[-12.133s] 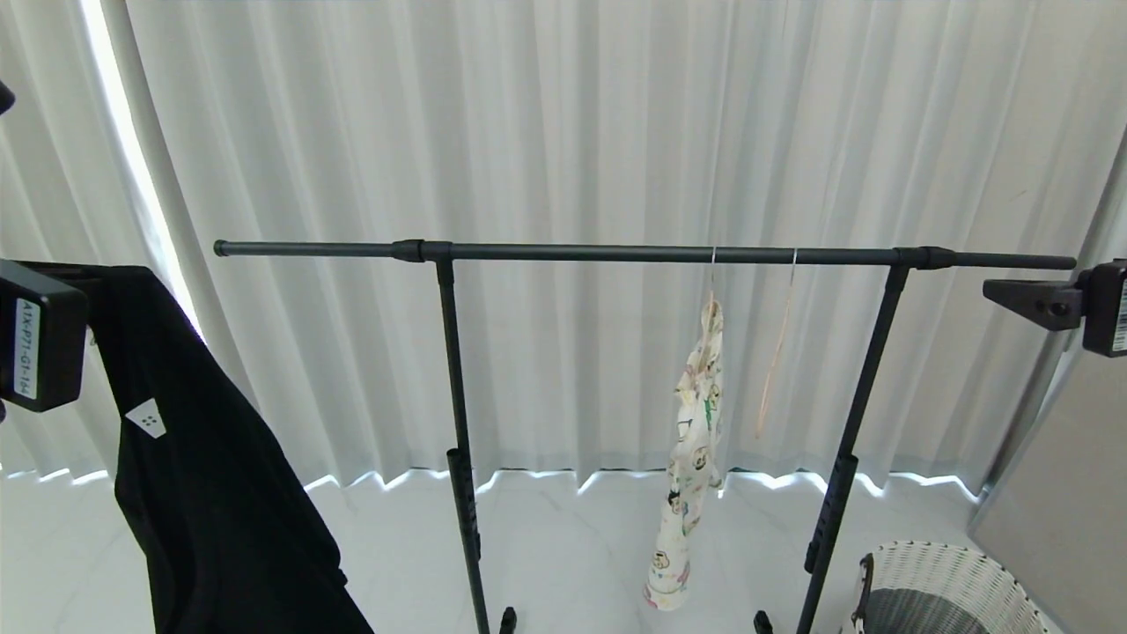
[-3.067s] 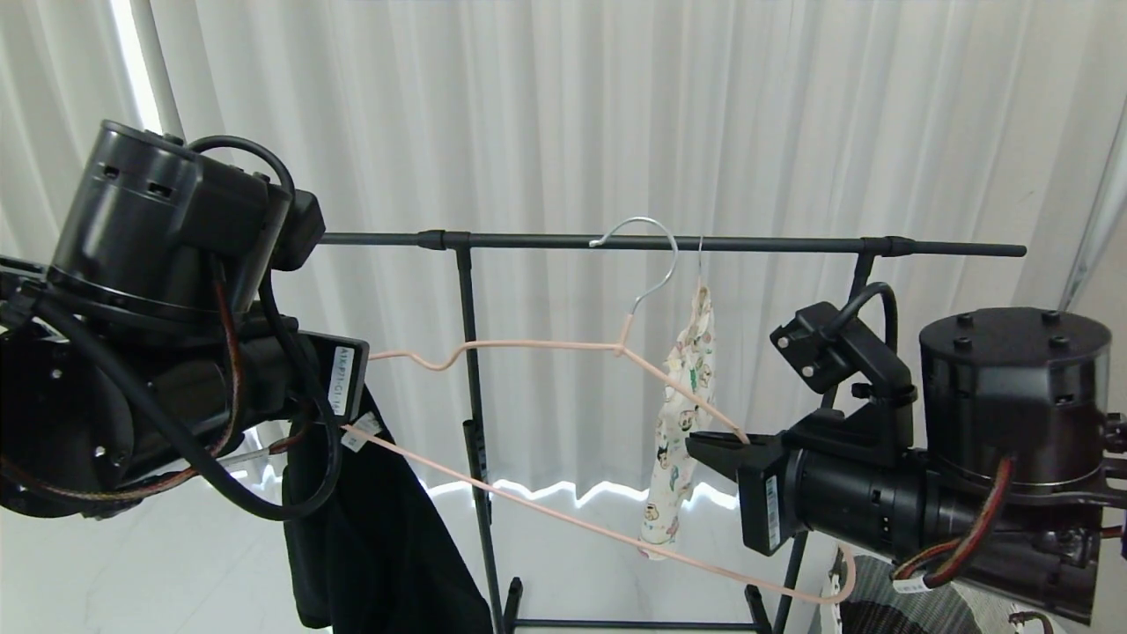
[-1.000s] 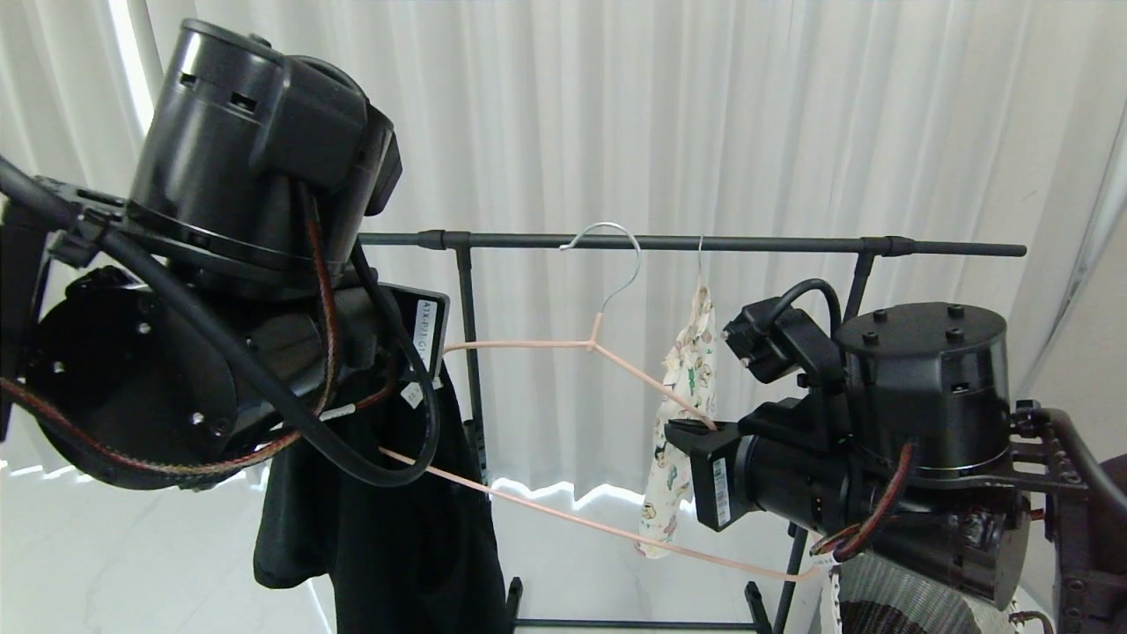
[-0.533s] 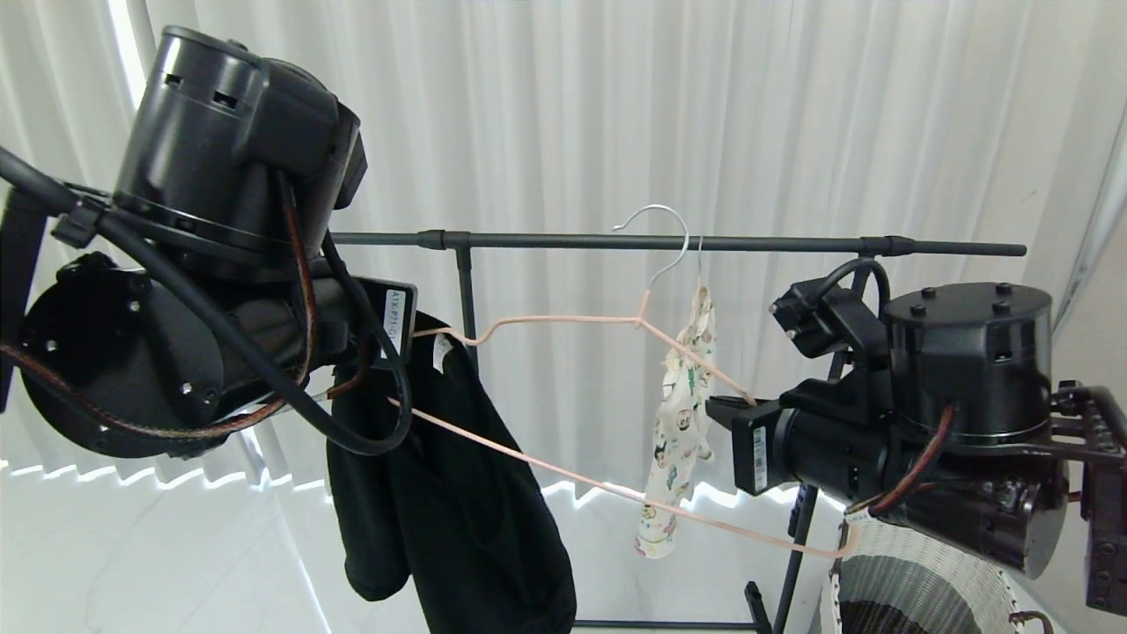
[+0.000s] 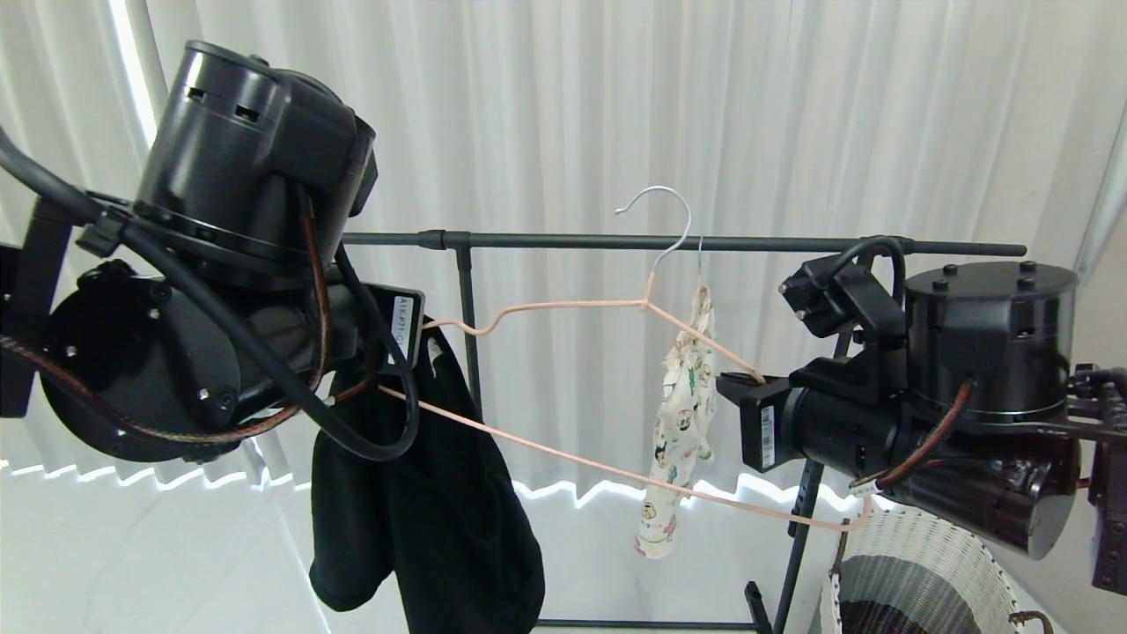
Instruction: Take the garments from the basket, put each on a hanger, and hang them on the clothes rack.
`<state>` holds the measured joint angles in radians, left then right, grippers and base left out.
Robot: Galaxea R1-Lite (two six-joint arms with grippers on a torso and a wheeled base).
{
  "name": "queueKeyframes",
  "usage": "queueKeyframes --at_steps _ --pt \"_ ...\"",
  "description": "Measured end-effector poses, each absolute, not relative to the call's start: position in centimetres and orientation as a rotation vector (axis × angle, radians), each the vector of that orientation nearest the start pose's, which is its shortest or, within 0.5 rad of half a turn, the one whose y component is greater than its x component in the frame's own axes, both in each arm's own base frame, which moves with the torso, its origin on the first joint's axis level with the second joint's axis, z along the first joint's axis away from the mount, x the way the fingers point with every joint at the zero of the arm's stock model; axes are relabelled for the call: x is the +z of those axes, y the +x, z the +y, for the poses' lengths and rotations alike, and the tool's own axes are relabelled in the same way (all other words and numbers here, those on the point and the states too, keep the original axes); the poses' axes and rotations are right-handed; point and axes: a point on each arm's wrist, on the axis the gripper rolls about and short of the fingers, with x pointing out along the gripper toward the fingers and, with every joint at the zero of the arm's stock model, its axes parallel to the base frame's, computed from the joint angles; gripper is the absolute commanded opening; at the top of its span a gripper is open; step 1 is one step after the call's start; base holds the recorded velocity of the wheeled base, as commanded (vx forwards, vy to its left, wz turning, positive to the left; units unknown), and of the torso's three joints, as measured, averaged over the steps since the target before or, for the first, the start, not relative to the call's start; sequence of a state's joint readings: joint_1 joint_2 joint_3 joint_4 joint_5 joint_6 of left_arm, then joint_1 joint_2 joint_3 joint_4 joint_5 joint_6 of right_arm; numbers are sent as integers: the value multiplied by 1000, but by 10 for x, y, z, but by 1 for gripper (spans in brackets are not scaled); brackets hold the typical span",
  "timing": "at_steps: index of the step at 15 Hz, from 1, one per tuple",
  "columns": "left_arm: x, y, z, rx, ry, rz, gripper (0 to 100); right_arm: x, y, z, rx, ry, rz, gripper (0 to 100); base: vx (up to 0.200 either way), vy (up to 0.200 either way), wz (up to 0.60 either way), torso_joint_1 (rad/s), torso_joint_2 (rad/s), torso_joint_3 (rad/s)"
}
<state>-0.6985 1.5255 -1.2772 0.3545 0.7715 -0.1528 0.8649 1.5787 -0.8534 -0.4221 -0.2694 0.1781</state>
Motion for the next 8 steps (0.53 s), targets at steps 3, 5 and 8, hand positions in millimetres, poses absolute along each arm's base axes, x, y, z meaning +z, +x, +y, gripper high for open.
queueKeyframes --at_steps 3,5,8 --pt "273 205 -155 95 257 444 0 209 192 218 527 -8 295 0 0 0 0 0 0 0" --pt "272 206 -155 105 262 445 0 209 199 227 465 -17 282 0 0 0 0 0 0 0" --pt "271 210 -153 153 272 443 0 206 203 234 459 -22 283 0 0 0 0 0 0 0"
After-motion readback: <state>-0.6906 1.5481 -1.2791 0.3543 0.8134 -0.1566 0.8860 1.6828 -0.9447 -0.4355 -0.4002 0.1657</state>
